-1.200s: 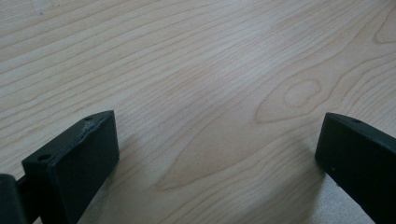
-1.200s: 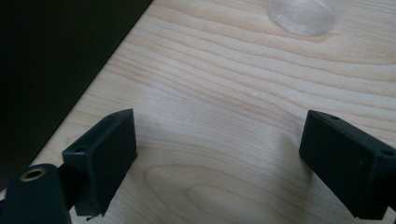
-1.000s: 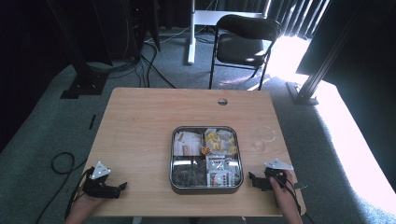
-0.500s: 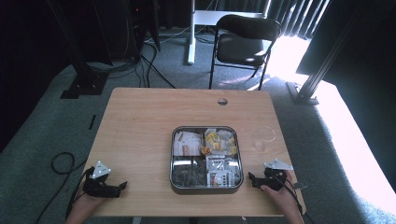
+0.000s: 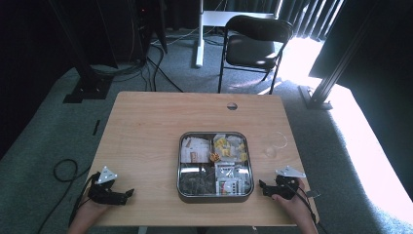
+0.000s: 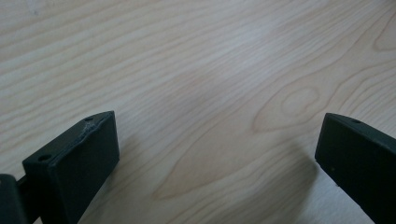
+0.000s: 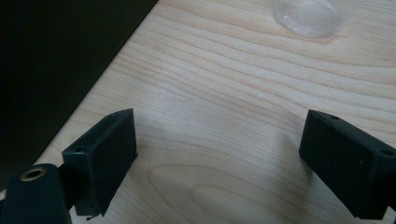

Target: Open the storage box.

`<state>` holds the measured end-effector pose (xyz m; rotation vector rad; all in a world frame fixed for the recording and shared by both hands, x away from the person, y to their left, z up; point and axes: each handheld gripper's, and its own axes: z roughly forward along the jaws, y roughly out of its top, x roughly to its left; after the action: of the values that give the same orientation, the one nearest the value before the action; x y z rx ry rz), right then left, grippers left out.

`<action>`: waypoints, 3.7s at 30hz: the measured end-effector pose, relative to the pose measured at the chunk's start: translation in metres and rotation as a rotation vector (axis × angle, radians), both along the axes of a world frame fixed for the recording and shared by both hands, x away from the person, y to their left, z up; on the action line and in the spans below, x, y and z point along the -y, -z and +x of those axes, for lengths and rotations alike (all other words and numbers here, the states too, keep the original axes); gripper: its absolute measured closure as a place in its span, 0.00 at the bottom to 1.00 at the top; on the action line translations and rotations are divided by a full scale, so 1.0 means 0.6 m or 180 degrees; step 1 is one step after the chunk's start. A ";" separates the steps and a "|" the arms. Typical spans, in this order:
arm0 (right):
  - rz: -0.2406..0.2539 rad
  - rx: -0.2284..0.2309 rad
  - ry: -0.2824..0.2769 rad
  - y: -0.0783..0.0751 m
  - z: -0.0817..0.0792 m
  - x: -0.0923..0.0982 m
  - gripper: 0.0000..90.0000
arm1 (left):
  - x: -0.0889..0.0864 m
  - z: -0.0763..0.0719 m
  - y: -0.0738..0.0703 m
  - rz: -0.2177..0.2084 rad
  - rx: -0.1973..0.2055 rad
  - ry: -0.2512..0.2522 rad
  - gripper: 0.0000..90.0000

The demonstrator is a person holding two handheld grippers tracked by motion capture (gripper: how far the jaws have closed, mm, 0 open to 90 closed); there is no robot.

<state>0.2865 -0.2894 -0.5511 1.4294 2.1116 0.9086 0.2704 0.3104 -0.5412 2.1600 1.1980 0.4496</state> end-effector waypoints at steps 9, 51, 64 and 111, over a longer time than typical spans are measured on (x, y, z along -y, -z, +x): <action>0.0000 -0.0001 0.0000 0.000 0.000 0.000 0.12 | 0.019 0.005 -0.013 -0.0029 0.0017 0.0137 0.00; 0.0000 -0.0001 0.0001 0.000 0.000 0.000 0.12 | 0.172 0.037 -0.101 -0.0142 0.0280 0.1076 0.00; 0.0000 -0.0001 0.0001 0.000 0.000 0.000 0.12 | 0.217 0.053 -0.119 -0.0134 0.0336 0.1297 0.00; -0.0001 0.0001 0.0000 0.000 0.000 0.000 0.12 | 0.359 0.099 -0.128 -0.0285 0.0333 0.1749 0.02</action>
<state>0.2865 -0.2895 -0.5512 1.4290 2.1115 0.9086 0.3295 0.0948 -0.4642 2.2371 0.5186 0.2564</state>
